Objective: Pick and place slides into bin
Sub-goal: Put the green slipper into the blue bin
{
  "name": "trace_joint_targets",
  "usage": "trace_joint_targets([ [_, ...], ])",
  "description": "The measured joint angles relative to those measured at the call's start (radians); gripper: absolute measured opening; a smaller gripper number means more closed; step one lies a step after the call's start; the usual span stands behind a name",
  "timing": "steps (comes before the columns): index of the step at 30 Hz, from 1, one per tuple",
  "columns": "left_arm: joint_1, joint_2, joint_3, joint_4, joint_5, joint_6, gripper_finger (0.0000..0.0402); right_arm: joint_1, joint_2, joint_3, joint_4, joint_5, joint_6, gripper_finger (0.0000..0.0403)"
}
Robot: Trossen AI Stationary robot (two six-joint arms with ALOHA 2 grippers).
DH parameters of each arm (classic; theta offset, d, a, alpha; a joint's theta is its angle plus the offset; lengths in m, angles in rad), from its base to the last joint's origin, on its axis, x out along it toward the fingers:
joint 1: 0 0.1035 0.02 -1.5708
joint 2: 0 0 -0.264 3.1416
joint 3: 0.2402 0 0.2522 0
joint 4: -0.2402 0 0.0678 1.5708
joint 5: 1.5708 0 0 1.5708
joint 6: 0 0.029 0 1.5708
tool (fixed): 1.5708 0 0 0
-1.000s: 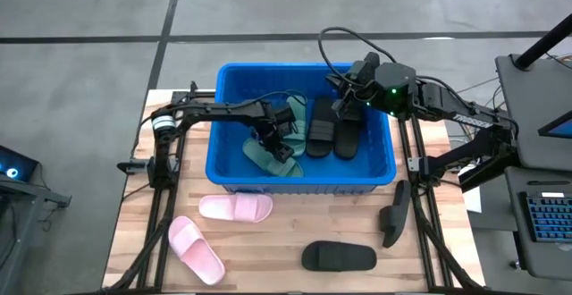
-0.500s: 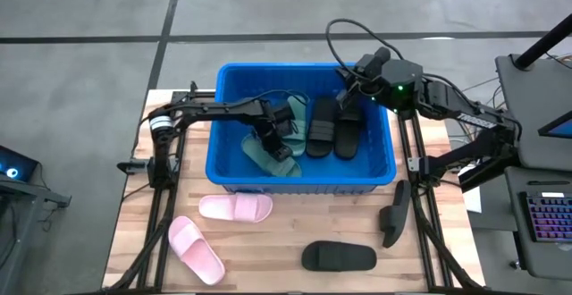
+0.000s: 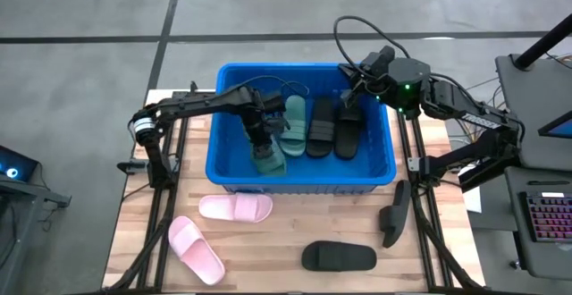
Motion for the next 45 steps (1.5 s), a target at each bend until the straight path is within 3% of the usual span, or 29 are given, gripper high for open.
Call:
trace_joint_targets([
  [3, 0.003, 0.0, 0.03, -0.064, -0.059, 0.123, 0.0001, 0.0, 0.0, -0.001, -0.011, -0.008, 0.023, 0.0008],
  [8, 0.038, 0.031, 0.053, -0.136, -0.169, 0.202, 0.0, 0.0, 0.001, -0.008, -0.021, -0.027, 0.056, 0.0008],
  [16, 0.119, 0.097, 0.052, -0.183, -0.202, 0.316, 0.0, 0.009, 0.002, -0.022, -0.02, -0.029, 0.121, 0.0008],
  [21, 0.139, 0.141, 0.076, -0.17, -0.279, 0.387, 0.0, 0.021, 0.002, -0.028, -0.019, -0.03, 0.131, 0.0008],
  [38, 0.16, 0.362, 0.252, -0.133, -0.334, 0.486, 0.0, 0.063, 0.002, -0.03, -0.019, -0.03, 0.18, 0.0008],
  [45, 0.159, 0.38, 0.282, -0.092, -0.348, 0.511, 0.0, 0.075, 0.002, -0.03, -0.018, -0.029, 0.182, 0.0009],
])
